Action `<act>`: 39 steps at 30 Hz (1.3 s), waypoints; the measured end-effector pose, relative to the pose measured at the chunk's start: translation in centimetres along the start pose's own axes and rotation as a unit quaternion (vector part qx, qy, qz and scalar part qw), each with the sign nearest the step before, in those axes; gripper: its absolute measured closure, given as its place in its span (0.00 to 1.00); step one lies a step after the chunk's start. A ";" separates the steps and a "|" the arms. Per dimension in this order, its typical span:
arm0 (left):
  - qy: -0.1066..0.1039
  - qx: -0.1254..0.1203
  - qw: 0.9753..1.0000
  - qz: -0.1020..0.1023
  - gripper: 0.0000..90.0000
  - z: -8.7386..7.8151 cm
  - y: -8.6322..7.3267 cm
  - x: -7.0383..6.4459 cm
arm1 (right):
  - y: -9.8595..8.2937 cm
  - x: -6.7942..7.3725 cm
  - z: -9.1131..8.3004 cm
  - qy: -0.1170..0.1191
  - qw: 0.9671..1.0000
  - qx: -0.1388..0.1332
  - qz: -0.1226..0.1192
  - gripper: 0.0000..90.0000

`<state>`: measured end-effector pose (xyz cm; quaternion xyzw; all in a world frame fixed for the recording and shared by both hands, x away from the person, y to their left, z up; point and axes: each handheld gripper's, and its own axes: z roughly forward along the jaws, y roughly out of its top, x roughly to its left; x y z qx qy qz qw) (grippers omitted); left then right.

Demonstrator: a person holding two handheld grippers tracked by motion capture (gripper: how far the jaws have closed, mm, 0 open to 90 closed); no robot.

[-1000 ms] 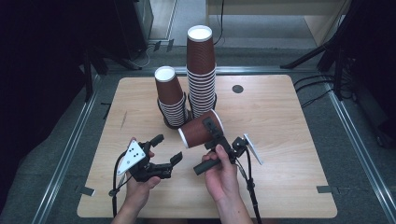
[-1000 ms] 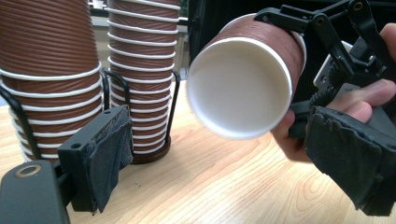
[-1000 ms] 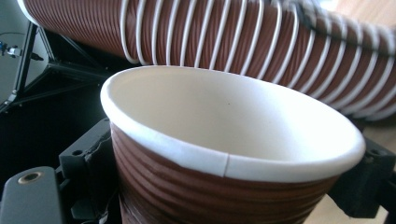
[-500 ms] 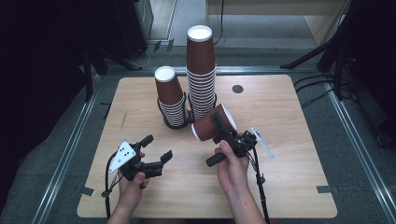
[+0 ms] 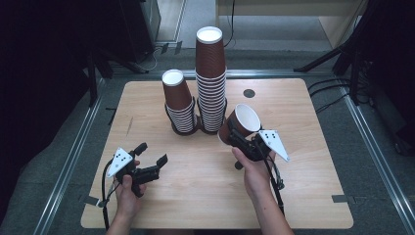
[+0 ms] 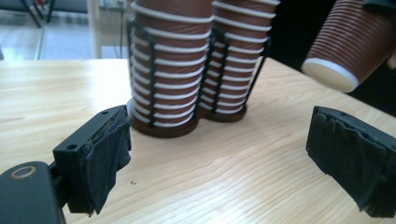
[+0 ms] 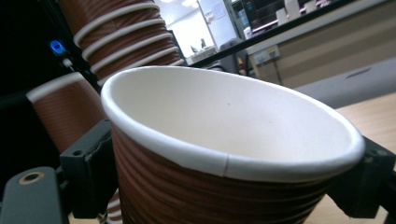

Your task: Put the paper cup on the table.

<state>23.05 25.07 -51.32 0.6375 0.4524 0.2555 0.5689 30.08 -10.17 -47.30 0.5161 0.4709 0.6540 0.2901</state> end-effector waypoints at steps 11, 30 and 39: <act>0.041 0.010 0.999 0.004 0.08 -0.6 -0.9 1.7 | 1.3 -1.7 0.9 -0.029 0.995 -0.012 -0.099 0.13; 0.075 0.009 0.997 -0.007 0.08 -1.8 -1.5 3.8 | 1.4 -6.6 2.5 -0.075 0.988 0.000 -0.138 0.13; 0.092 0.007 0.996 -0.011 0.08 -2.3 -1.6 4.7 | 0.5 -9.3 3.4 -0.092 0.983 0.014 -0.158 0.13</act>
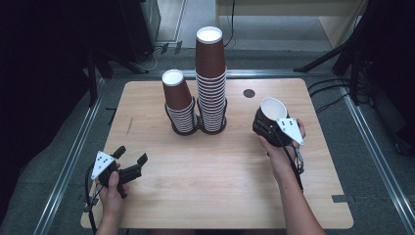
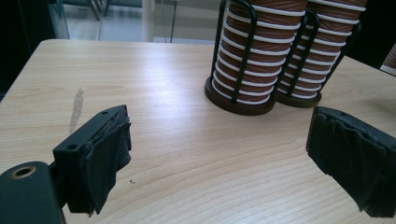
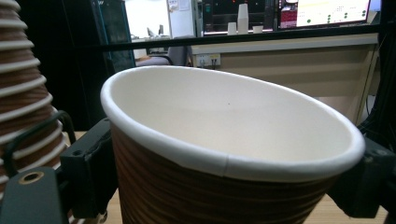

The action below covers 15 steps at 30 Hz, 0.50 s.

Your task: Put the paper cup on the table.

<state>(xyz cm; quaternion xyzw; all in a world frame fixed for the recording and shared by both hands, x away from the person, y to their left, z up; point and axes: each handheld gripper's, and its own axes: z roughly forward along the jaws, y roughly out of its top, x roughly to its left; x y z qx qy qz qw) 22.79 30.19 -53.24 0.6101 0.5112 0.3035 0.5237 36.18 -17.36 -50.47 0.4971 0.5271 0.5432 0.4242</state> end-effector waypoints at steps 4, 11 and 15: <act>0.004 0.002 1.000 -0.001 0.08 0.0 -0.2 0.3 | -0.7 -0.4 0.5 -0.008 1.000 0.004 -0.026 0.13; 0.011 0.002 1.000 -0.005 0.08 -0.1 -0.3 0.8 | -1.2 -1.5 1.4 -0.026 0.999 0.011 -0.046 0.13; 0.017 0.003 1.000 -0.010 0.08 -0.1 -0.4 1.2 | -1.4 -2.2 1.8 -0.035 0.997 0.018 -0.071 0.13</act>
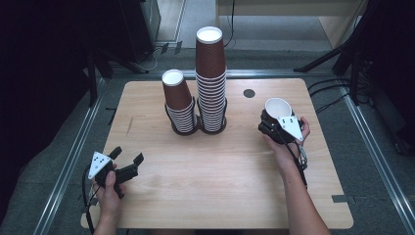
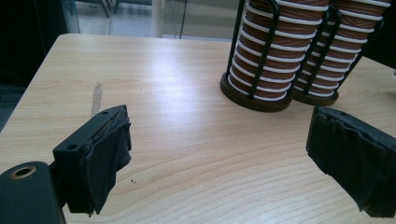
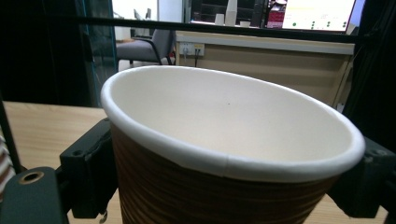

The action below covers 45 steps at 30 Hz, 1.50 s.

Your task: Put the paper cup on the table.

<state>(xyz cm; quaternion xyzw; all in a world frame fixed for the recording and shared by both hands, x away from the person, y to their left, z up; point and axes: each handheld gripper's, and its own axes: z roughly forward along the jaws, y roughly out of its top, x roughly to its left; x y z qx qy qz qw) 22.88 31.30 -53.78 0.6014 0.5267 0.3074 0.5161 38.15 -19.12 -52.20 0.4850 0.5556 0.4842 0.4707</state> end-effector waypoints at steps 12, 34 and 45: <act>0.002 0.000 1.000 -0.004 0.08 0.0 -0.1 0.3 | -1.4 -1.1 1.1 -0.013 0.999 0.026 -0.026 0.13; -0.001 0.001 1.000 -0.005 0.08 0.1 -0.2 0.2 | -2.0 -0.5 1.0 -0.002 0.999 0.022 -0.036 0.13; -0.001 0.002 1.000 -0.003 0.08 0.1 -0.2 0.1 | -1.7 -0.8 0.7 0.018 0.999 0.039 0.020 0.11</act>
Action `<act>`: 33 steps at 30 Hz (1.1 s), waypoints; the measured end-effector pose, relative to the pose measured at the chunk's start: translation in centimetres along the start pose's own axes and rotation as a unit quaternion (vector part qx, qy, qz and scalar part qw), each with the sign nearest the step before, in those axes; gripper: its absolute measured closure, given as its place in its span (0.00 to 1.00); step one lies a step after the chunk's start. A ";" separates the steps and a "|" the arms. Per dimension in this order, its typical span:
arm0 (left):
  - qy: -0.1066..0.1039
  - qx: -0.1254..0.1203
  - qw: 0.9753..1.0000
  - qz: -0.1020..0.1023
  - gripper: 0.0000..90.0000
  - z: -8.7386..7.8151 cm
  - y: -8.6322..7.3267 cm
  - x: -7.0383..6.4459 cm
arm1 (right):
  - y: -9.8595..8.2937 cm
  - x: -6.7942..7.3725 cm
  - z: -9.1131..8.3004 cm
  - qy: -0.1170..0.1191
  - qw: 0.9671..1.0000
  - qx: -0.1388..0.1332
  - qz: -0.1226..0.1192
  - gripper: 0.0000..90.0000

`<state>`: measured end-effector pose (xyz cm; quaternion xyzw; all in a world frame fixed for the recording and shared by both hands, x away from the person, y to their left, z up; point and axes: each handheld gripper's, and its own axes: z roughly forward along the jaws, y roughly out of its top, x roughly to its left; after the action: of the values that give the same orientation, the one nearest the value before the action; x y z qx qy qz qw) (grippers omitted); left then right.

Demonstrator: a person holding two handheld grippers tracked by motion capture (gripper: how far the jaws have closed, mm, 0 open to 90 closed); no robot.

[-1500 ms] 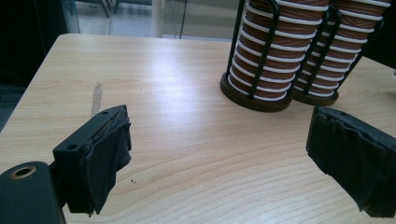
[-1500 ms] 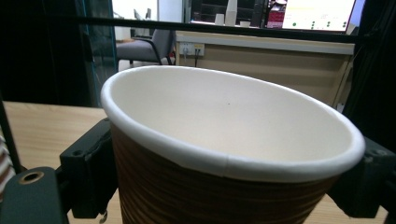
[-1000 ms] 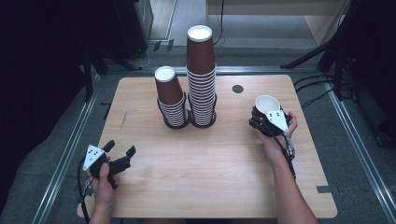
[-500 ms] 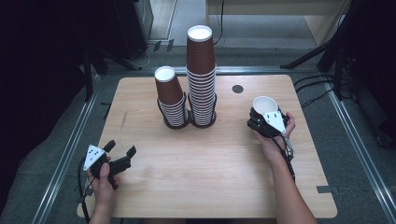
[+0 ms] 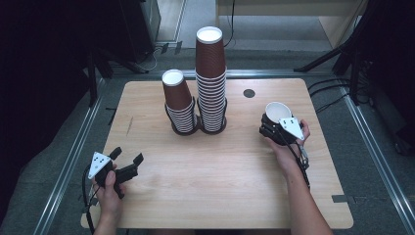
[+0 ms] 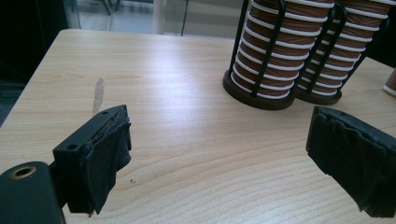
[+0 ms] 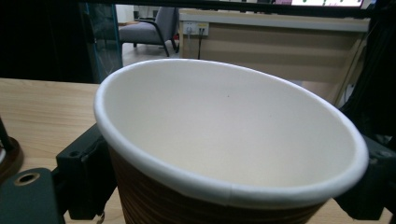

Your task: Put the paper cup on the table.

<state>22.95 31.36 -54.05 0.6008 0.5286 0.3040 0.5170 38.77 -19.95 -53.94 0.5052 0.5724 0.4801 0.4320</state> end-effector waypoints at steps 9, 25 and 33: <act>0.000 0.000 1.000 0.000 0.08 0.0 0.0 0.0 | -0.3 0.1 -0.1 0.001 0.999 0.015 -0.031 0.03; -0.001 -0.002 1.000 -0.003 0.08 -0.1 0.0 0.1 | 0.1 0.0 -0.7 0.013 1.000 0.021 -0.002 0.00; -0.001 -0.003 1.000 -0.004 0.08 -0.1 0.1 0.0 | -0.1 -0.2 -1.7 0.029 0.999 0.027 -0.003 0.00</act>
<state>22.91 31.42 -53.98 0.5973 0.5292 0.3028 0.5210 37.12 -20.36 -53.77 0.5007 0.5989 0.4779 0.4029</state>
